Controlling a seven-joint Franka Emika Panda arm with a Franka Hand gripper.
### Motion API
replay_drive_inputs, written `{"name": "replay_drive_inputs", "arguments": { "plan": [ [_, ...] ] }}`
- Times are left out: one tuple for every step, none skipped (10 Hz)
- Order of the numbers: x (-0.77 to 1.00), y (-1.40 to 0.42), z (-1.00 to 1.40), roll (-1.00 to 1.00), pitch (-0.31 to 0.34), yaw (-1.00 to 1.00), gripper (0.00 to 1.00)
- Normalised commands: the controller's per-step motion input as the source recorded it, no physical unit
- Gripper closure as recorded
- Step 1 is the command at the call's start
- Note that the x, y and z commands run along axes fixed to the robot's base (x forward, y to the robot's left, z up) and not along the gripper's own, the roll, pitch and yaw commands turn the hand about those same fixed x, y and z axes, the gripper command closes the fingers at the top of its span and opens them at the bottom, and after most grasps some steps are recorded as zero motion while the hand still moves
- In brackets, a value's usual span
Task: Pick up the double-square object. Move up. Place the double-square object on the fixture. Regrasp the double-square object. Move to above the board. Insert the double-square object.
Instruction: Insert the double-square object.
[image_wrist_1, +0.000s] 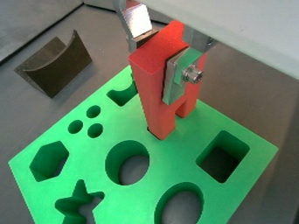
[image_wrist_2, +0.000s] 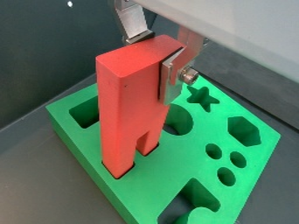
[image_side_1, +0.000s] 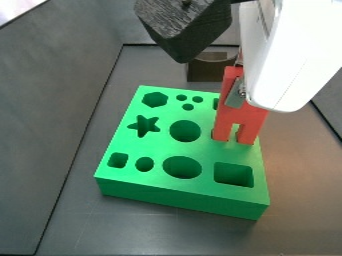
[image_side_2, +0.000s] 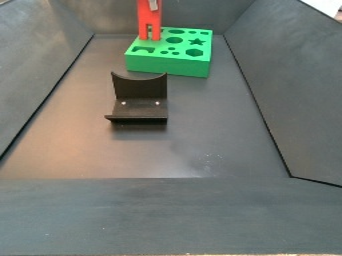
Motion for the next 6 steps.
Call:
{"name": "replay_drive_inputs", "arguments": {
  "plan": [
    [0.0,0.22,-0.46,0.02,0.196,-0.16,1.0],
    [0.43,0.04,-0.47,0.08,0.344,0.1,1.0],
    [0.51,-0.04,-0.5,0.12,0.334,0.07,1.0],
    [0.07,0.0,-0.4,0.09,0.079,0.07,1.0],
    [0.0,0.0,0.0,0.01,0.0,0.0,1.0],
    [0.0,0.0,0.0,0.0,0.0,0.0,1.0]
  ]
}}
